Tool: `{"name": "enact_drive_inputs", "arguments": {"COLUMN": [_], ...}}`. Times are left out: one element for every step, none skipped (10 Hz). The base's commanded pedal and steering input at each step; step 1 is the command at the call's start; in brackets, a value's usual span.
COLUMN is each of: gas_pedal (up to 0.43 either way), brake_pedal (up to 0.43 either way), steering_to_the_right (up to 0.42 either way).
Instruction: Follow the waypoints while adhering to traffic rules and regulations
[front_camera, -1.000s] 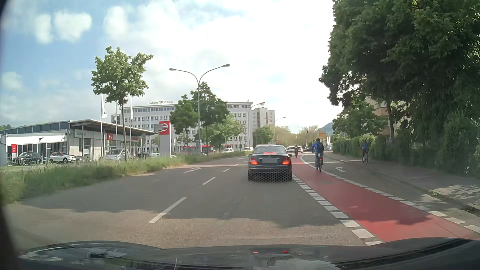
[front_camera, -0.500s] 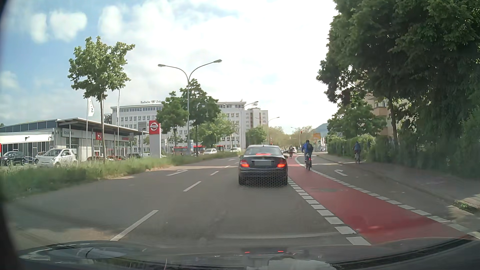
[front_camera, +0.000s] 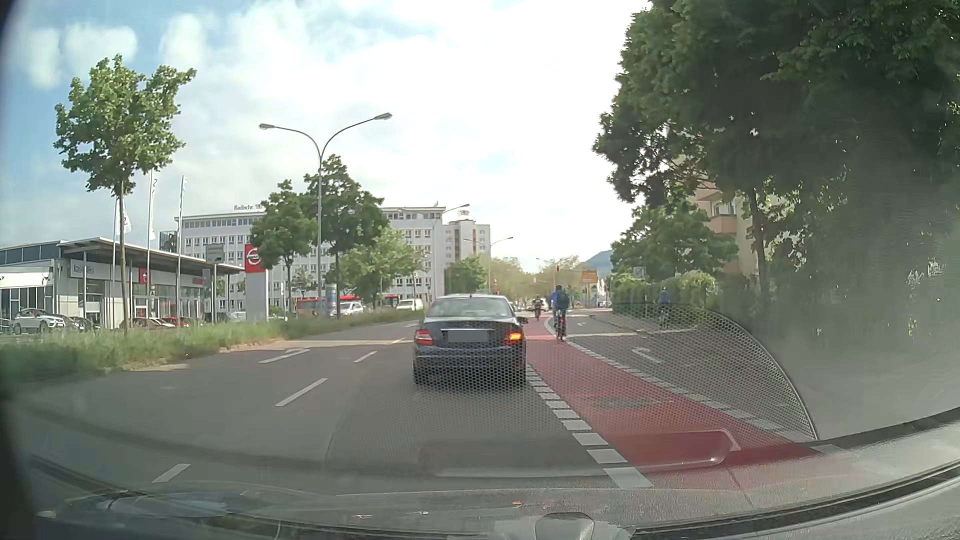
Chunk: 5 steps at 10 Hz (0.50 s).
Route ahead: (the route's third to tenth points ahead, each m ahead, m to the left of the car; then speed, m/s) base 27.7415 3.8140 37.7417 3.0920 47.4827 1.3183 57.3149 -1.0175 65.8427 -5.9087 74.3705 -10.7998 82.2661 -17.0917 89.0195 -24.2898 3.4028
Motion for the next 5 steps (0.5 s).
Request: {"name": "enact_drive_inputs", "arguments": {"gas_pedal": [0.000, 0.000, 0.000, 0.000, 0.000], "brake_pedal": [0.201, 0.213, 0.207, 0.201, 0.220], "steering_to_the_right": [0.269, 0.274, 0.273, 0.271, 0.260]}}
